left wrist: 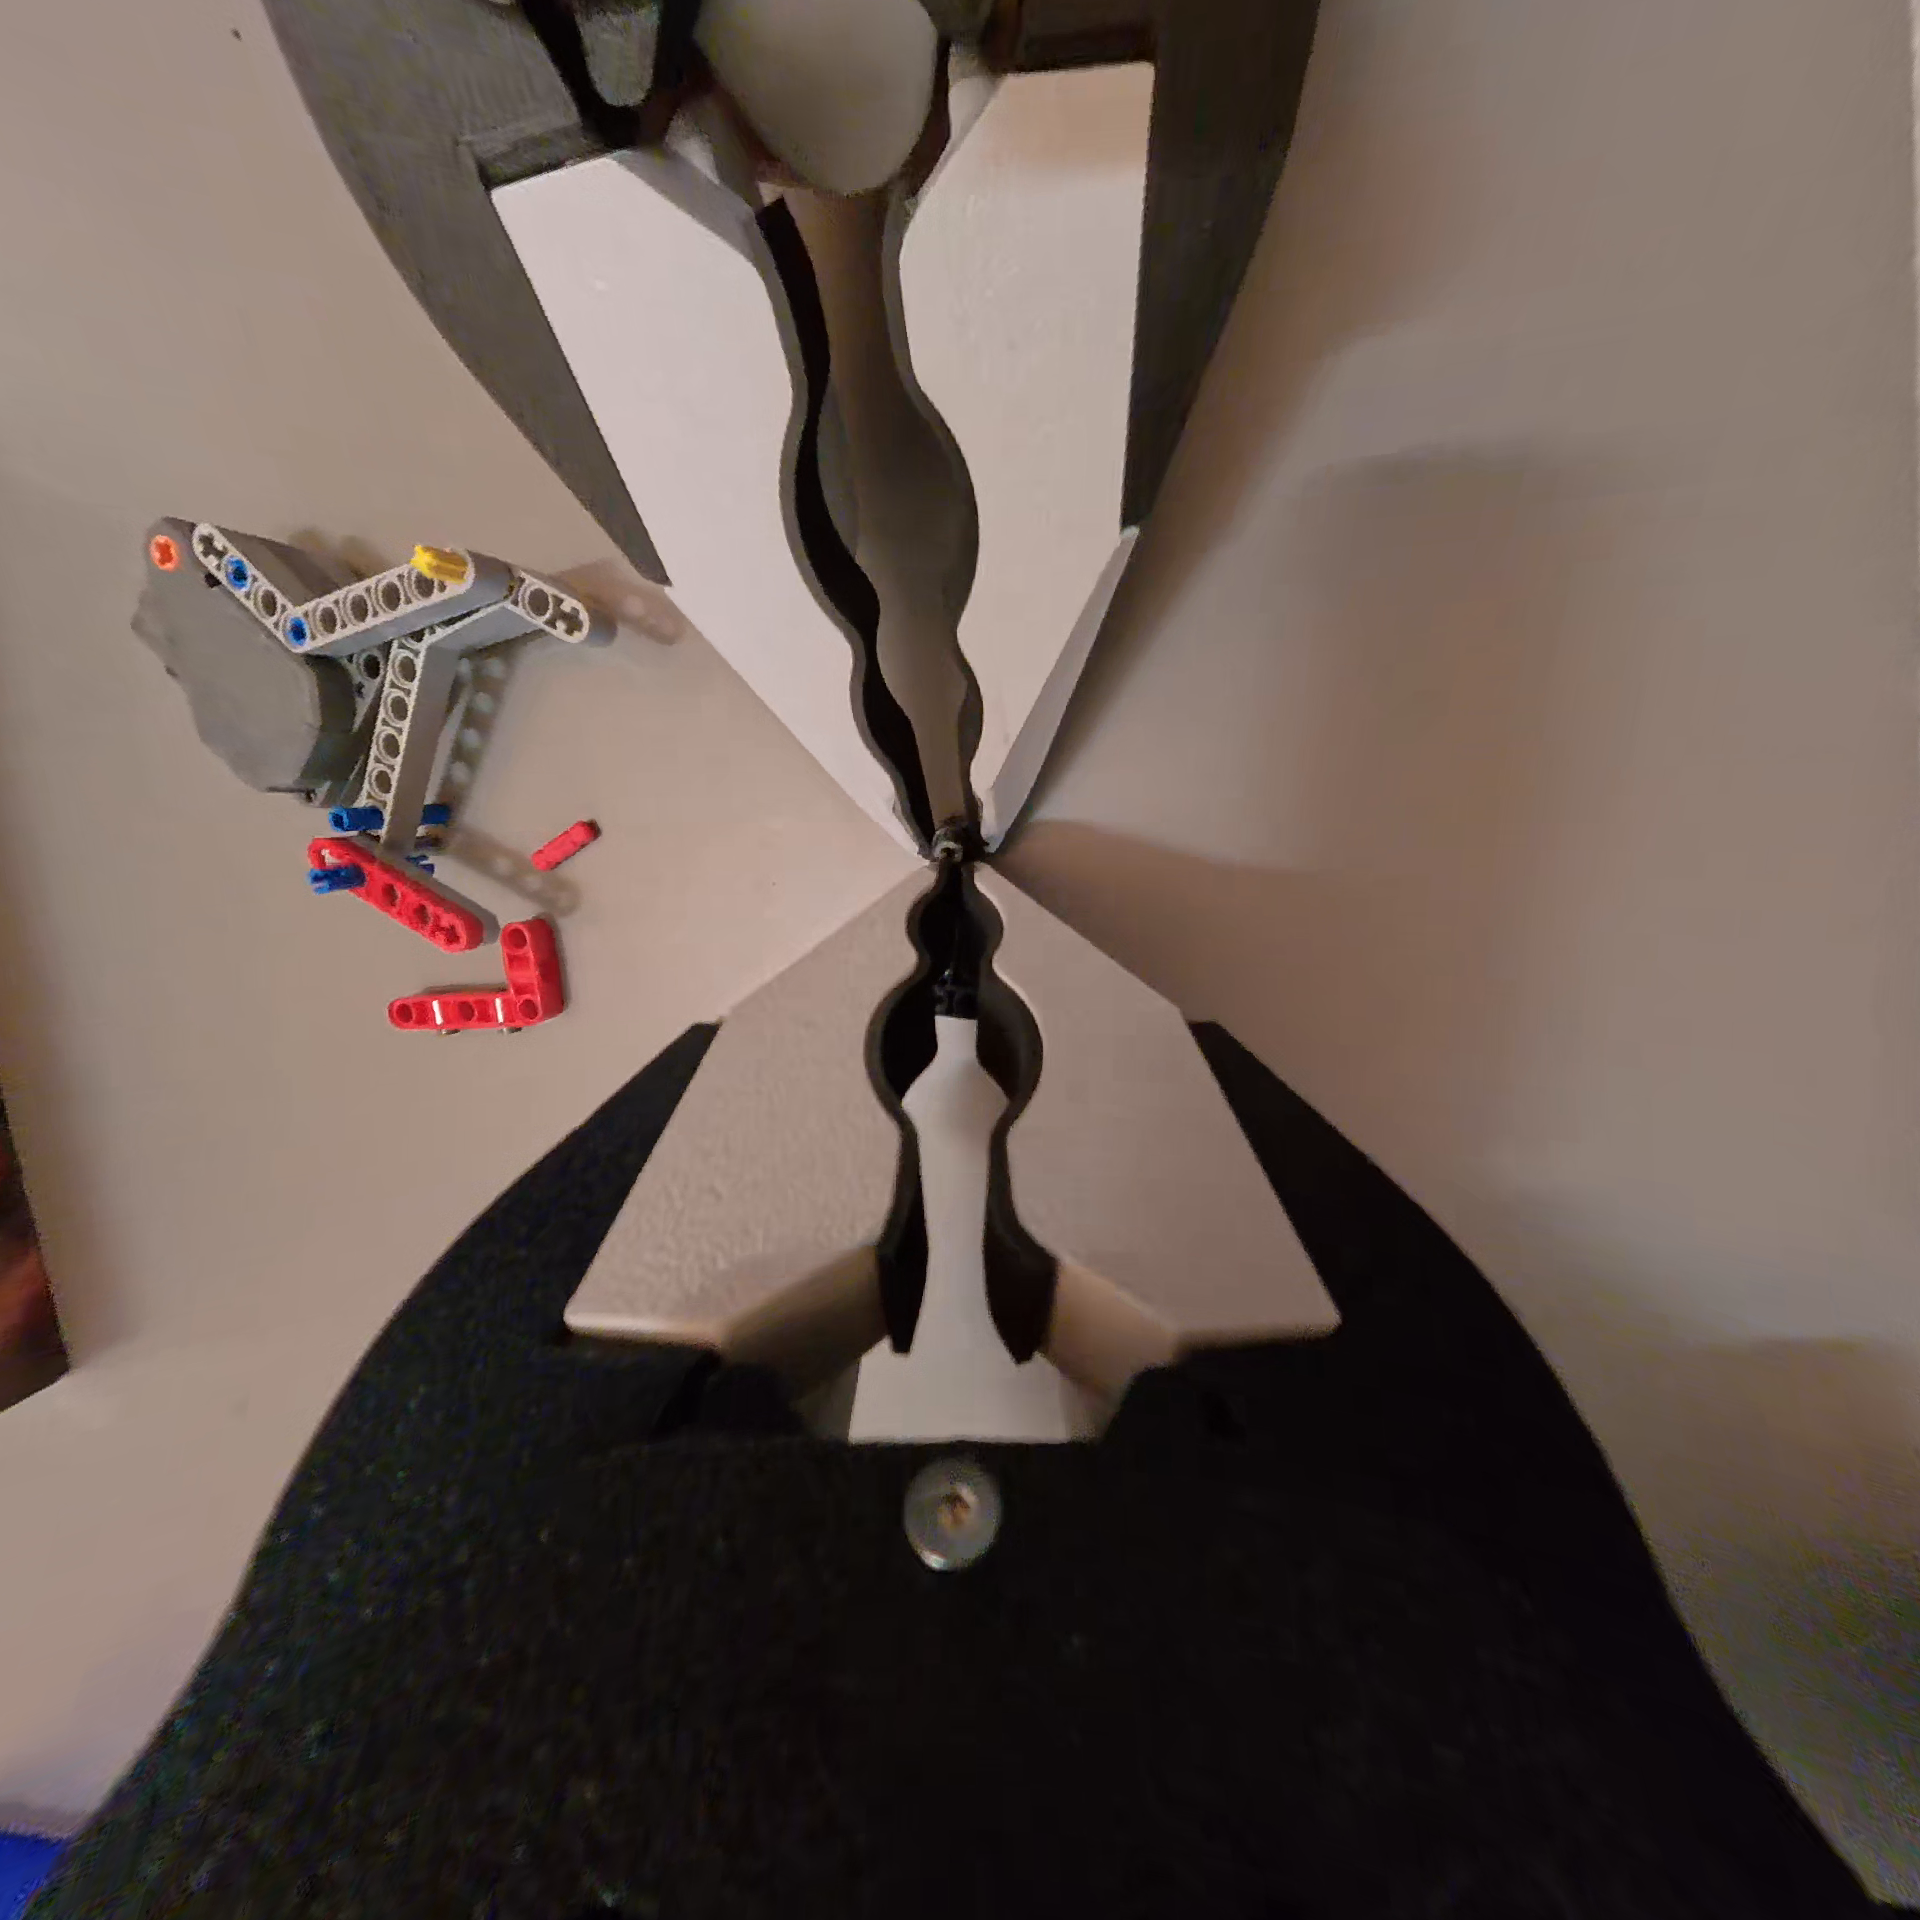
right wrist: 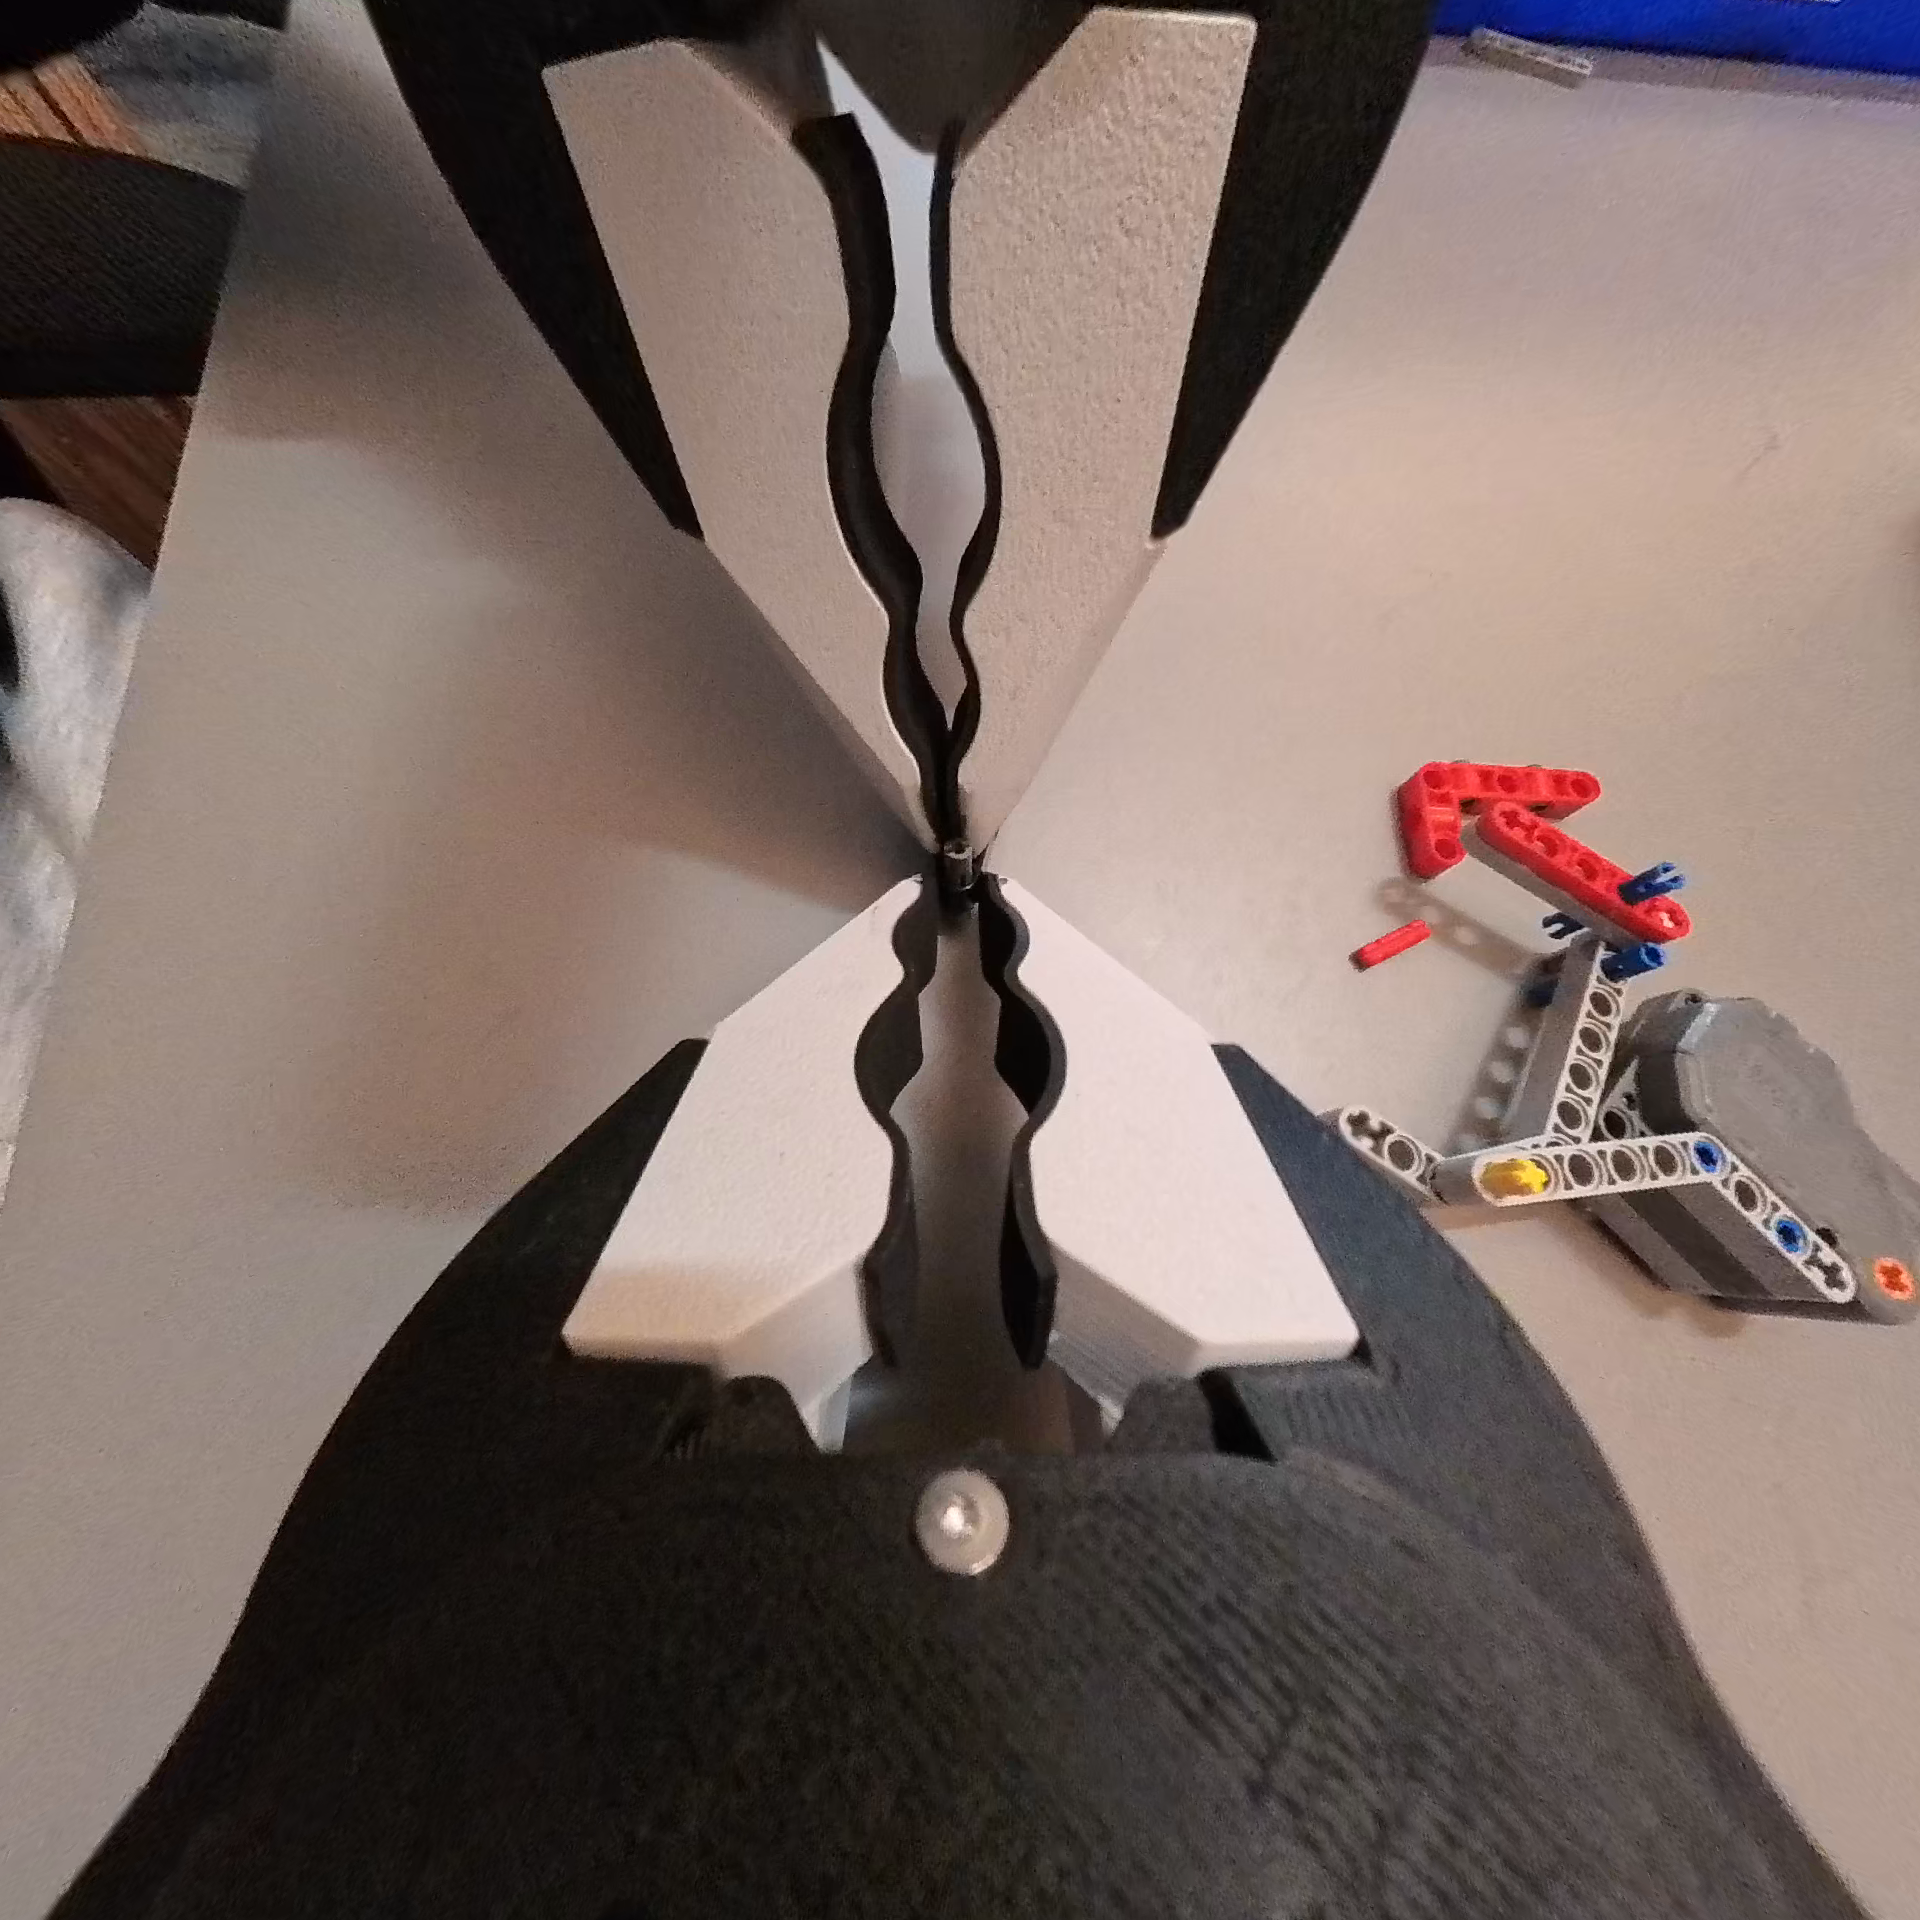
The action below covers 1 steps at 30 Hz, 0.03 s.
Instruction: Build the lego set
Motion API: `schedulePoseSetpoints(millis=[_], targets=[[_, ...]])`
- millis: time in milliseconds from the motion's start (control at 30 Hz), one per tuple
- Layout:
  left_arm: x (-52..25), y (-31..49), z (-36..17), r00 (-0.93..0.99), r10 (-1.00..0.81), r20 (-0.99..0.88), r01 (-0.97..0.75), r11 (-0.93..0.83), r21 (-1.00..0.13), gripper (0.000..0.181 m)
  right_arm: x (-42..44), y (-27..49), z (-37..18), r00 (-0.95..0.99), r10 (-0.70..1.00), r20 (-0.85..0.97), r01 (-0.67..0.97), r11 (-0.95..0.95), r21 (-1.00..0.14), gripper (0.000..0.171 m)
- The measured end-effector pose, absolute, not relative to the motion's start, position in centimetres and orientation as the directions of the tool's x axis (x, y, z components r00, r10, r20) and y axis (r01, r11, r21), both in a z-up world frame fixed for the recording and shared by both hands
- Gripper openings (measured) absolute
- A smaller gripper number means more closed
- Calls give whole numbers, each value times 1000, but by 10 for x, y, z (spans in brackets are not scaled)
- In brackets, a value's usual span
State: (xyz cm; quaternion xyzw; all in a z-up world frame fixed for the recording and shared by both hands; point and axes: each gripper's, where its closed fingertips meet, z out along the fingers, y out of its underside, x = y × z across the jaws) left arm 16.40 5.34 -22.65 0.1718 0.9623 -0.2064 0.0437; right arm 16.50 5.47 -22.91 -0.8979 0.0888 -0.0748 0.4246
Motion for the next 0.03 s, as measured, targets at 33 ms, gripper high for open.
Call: schedulePoseSetpoints(millis=[33], targets=[[165, 52, -227, -937, 313, -156, 350, 856, -380, 0, 166, 54, -229, 971, -230, 63, -98, -625, -774, 7]])
